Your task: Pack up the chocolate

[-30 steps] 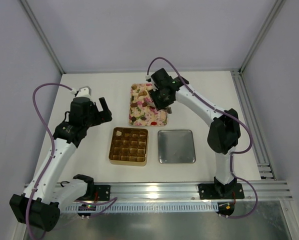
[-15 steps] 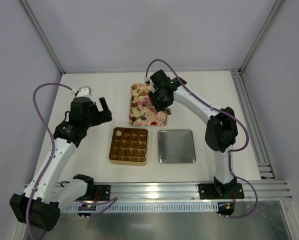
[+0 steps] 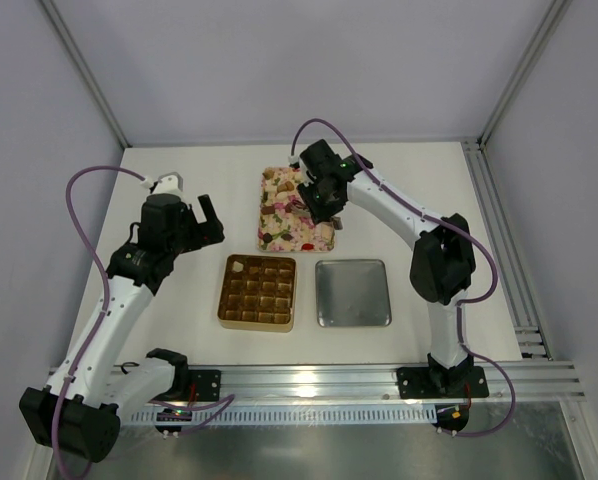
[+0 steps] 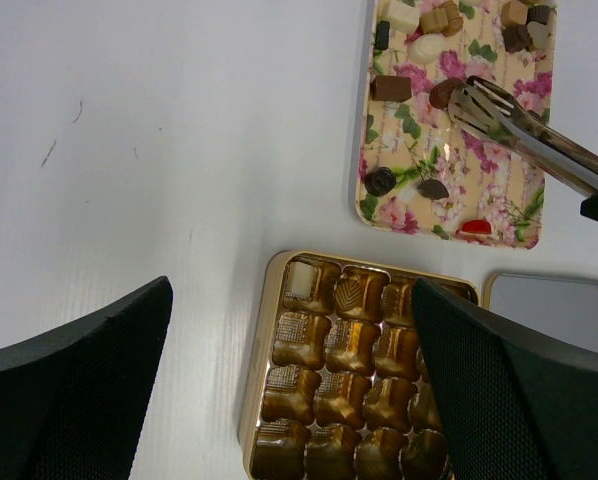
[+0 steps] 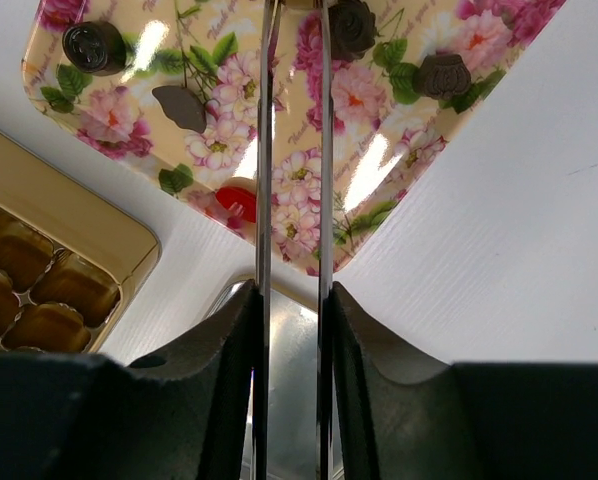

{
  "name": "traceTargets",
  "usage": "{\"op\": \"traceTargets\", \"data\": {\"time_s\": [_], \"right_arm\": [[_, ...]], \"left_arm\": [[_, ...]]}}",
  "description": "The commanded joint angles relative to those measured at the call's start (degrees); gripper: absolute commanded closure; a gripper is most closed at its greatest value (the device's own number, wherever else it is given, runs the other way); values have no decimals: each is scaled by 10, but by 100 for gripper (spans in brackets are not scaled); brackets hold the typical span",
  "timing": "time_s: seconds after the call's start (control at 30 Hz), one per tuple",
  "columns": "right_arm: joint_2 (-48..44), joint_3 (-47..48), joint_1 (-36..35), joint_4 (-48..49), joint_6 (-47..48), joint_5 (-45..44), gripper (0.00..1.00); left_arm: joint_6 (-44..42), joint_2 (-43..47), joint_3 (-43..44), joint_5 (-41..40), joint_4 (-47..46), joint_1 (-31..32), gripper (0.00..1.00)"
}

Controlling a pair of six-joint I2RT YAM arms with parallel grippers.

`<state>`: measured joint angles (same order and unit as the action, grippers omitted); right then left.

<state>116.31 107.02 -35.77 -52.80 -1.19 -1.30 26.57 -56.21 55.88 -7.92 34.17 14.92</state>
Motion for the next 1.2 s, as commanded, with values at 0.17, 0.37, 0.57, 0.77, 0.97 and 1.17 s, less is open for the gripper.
{"op": "traceTargets", "data": {"time_s": [0.17, 0.37, 0.57, 0.77, 0.97, 1.17], "right_arm": [[-34, 4, 3, -17, -22, 3, 73], [-69, -5, 3, -23, -41, 6, 73], [-109, -22, 3, -18, -52, 6, 73], [-150, -44, 2, -18, -65, 47, 74], [-216, -95, -26, -13, -74, 71, 74], [-252, -139, -110, -7, -100, 64, 74]], "left_arm": [[0, 4, 1, -8, -4, -1, 0], [-1, 6, 1, -7, -4, 0, 0], [-1, 6, 1, -5, -5, -1, 0], [0, 6, 1, -4, -4, 0, 0], [0, 7, 2, -4, -4, -1, 0], [0, 7, 1, -3, -5, -1, 0]]}}
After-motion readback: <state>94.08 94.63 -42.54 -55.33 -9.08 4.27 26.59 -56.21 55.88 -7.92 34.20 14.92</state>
